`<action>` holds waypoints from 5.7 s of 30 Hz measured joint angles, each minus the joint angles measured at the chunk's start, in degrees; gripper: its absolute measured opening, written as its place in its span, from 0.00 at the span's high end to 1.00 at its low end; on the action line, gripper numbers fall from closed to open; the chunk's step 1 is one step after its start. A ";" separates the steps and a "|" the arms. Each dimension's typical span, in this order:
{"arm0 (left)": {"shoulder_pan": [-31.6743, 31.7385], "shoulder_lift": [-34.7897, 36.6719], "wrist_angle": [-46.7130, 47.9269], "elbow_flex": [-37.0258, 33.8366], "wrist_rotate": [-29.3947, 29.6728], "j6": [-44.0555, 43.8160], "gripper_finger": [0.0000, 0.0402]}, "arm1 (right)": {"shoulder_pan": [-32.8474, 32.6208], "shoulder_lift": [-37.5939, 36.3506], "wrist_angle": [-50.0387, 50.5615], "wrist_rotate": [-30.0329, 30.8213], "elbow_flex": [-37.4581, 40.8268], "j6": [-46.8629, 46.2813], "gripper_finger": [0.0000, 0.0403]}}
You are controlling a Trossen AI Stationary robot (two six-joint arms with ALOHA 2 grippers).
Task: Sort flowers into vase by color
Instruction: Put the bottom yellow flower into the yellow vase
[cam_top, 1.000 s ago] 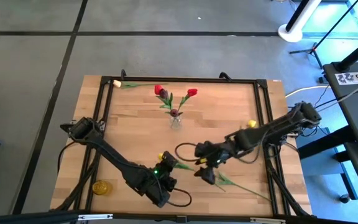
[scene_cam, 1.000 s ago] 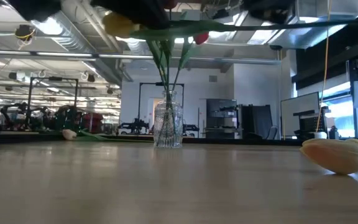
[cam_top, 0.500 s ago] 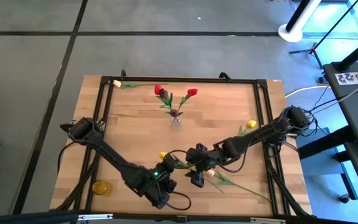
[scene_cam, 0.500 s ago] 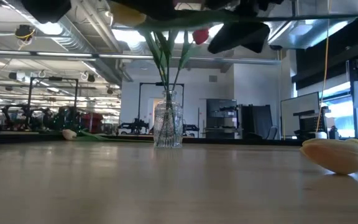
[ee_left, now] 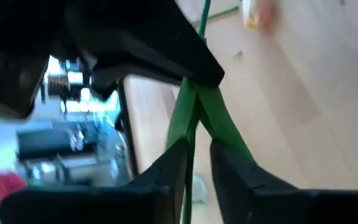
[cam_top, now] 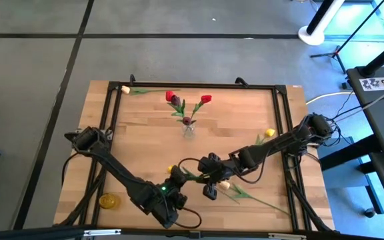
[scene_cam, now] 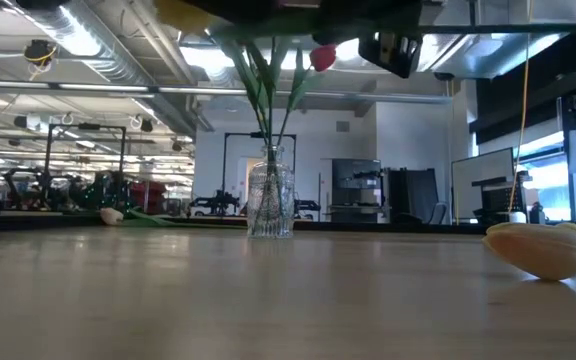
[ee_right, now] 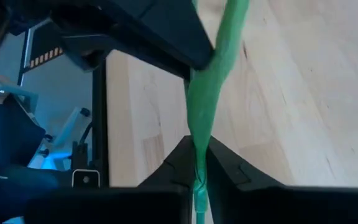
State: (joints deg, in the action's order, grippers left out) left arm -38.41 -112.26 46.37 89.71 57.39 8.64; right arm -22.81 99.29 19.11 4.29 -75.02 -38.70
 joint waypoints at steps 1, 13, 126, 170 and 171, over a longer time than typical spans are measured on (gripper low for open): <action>-0.35 0.45 1.44 0.00 -0.11 -3.88 0.80 | 0.07 0.00 0.02 -0.15 0.00 0.02 0.95; -14.84 14.83 19.98 3.24 5.07 -76.09 0.69 | 2.78 -2.45 -3.09 5.39 -7.61 10.29 0.98; -14.29 56.39 -15.42 -16.04 -38.85 -21.07 1.00 | -2.27 -13.09 -12.95 24.71 -14.32 45.03 0.30; -26.00 80.78 -25.79 -47.81 -43.30 -19.73 1.00 | 1.08 -13.03 -11.29 34.17 -14.32 26.87 0.30; -26.21 80.78 -26.16 -48.60 -43.06 -19.50 1.00 | 1.08 -13.03 -11.09 34.15 -14.32 26.02 0.30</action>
State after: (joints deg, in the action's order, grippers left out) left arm -64.62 -31.48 20.21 41.11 14.32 -10.86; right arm -21.74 86.26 8.01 38.44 -89.34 -12.68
